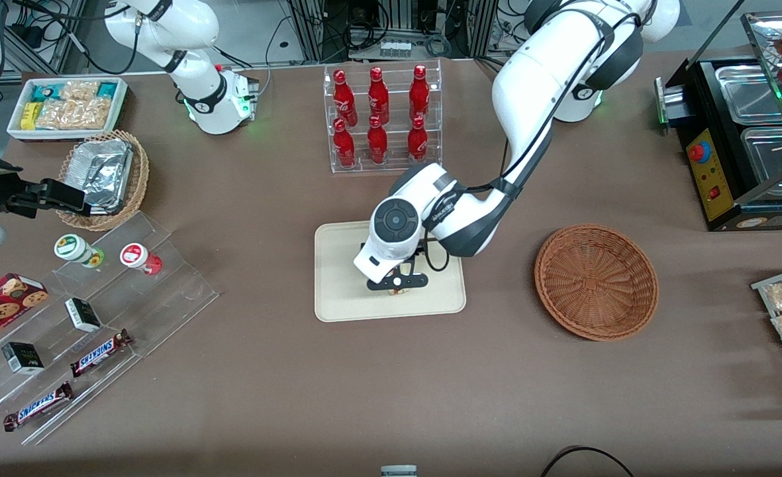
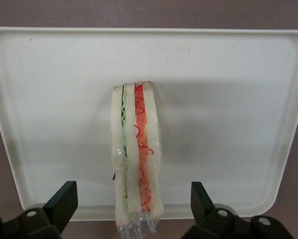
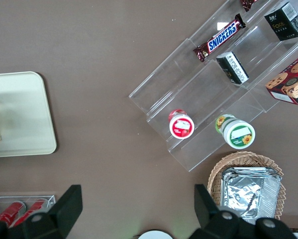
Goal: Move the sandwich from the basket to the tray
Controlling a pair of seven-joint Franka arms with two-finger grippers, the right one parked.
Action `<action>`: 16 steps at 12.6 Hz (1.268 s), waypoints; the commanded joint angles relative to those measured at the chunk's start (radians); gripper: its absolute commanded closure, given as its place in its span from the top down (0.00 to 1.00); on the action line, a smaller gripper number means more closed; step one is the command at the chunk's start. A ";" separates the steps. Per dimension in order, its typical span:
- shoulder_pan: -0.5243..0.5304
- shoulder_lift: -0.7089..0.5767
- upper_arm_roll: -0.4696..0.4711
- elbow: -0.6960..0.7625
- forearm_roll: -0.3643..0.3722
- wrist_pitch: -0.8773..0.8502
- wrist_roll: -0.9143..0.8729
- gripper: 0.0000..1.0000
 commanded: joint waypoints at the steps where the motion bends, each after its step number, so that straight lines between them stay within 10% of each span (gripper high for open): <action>1: 0.006 -0.072 0.005 0.013 0.010 -0.063 -0.011 1.00; 16: 0.283 -0.413 0.010 -0.177 -0.042 -0.199 0.256 1.00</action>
